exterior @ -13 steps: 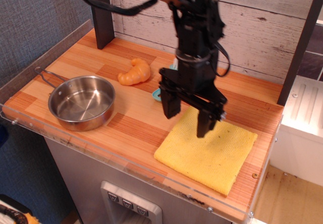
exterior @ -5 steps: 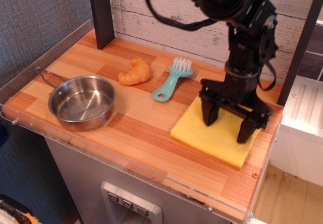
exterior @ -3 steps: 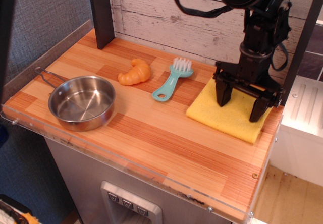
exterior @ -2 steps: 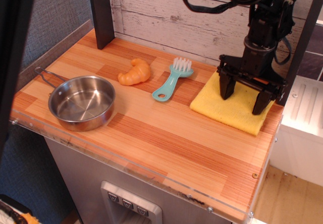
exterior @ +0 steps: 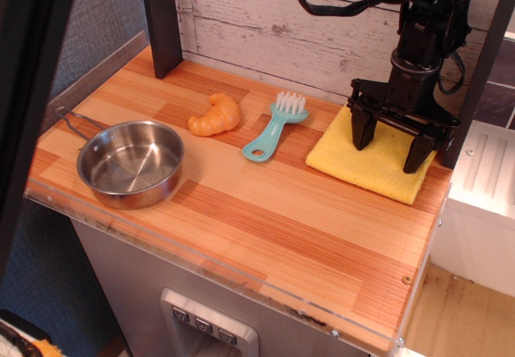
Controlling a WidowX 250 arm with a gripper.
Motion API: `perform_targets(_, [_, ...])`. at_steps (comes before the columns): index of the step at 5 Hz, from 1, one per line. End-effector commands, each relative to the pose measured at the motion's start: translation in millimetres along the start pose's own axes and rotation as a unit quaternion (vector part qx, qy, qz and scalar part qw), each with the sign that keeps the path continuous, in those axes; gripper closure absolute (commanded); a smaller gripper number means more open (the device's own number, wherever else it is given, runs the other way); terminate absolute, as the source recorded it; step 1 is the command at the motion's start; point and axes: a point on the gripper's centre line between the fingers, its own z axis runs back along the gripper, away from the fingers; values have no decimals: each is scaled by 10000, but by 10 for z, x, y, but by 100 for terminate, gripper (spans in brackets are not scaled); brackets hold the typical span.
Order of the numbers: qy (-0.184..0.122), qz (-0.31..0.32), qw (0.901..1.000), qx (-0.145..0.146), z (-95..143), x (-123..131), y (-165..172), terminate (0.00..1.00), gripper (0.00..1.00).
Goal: Move towel to upper right corner
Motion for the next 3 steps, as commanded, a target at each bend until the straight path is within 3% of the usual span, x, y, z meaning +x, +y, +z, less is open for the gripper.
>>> perform_targets(1, [-636,167,9977,-158,419,-16,205,0,0])
perform_targets(2, [-1146,261,9927,-262,778,75,302,0,0])
perform_targets(3, [-1465,240,9882,-368,1006,29,345,0,0])
